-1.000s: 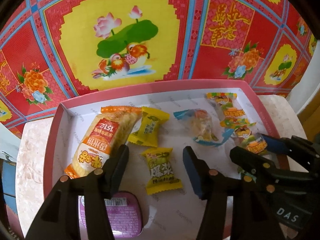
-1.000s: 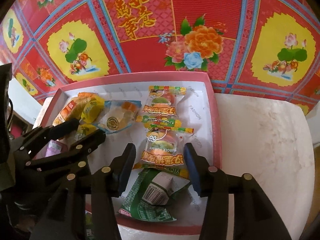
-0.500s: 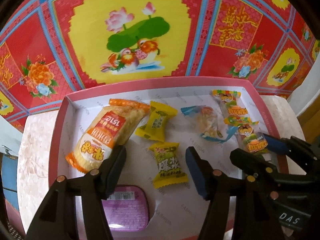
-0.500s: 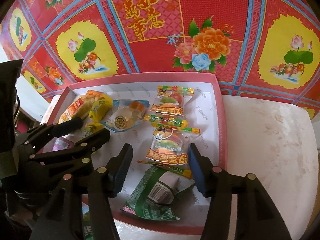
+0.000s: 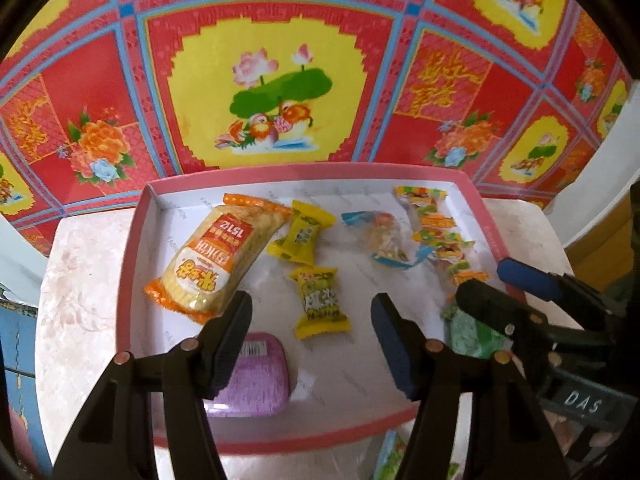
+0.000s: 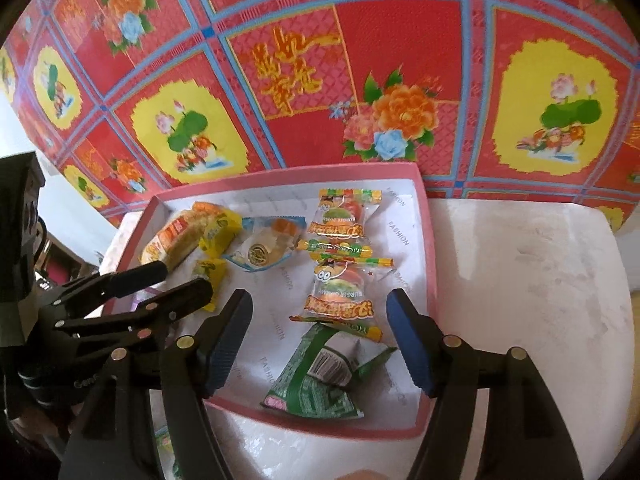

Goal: Organize snacks
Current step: 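Withdraw both tools from the tray toward the remaining snacks, then grasp the small round cup with the left tool while the right tool grasps the green pea bag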

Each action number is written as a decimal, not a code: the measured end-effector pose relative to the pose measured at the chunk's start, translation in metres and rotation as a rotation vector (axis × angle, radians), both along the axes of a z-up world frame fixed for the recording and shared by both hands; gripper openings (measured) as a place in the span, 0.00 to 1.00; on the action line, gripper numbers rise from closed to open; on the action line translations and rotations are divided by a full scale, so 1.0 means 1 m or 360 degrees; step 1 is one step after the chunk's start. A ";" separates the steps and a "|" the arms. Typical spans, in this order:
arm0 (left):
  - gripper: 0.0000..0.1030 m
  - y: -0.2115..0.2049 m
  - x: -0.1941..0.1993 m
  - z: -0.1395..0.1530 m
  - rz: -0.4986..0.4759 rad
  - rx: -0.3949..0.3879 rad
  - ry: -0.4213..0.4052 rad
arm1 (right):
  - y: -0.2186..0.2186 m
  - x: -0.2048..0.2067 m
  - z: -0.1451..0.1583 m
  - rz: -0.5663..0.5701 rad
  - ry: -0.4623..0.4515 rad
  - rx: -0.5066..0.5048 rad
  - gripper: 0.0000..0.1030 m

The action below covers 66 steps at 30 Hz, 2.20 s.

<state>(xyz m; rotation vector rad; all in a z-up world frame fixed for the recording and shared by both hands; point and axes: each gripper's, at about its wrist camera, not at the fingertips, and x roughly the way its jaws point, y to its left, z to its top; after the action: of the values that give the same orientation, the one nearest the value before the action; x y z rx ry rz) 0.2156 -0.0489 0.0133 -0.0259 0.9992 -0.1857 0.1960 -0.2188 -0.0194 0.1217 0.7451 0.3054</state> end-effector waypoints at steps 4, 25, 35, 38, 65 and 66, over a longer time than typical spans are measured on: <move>0.64 0.005 -0.019 0.012 0.0003 0.0008 -0.0038 | 0.000 -0.010 0.007 -0.0009 -0.0018 -0.0002 0.69; 0.64 0.057 -0.072 0.037 0.0147 -0.0007 -0.0100 | 0.008 -0.073 0.014 0.0030 -0.0042 -0.0067 0.69; 0.64 0.065 -0.090 0.030 0.0174 0.0041 -0.0067 | -0.004 -0.090 0.003 -0.0014 0.0037 -0.0099 0.69; 0.64 0.065 -0.095 0.026 0.0172 0.0041 -0.0055 | -0.008 -0.095 -0.001 -0.0026 0.0050 -0.0111 0.69; 0.64 0.038 -0.129 -0.017 -0.0022 0.0065 0.0112 | -0.008 -0.124 -0.035 0.0056 0.0086 -0.0172 0.69; 0.64 0.037 -0.130 -0.020 -0.0027 0.0075 0.0116 | -0.005 -0.124 -0.035 0.0069 0.0084 -0.0174 0.69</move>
<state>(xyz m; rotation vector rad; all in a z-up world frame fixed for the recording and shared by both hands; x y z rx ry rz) 0.0858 -0.0118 -0.0064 0.0191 1.0766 -0.1776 0.0720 -0.2241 -0.0544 0.0100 0.8161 0.3031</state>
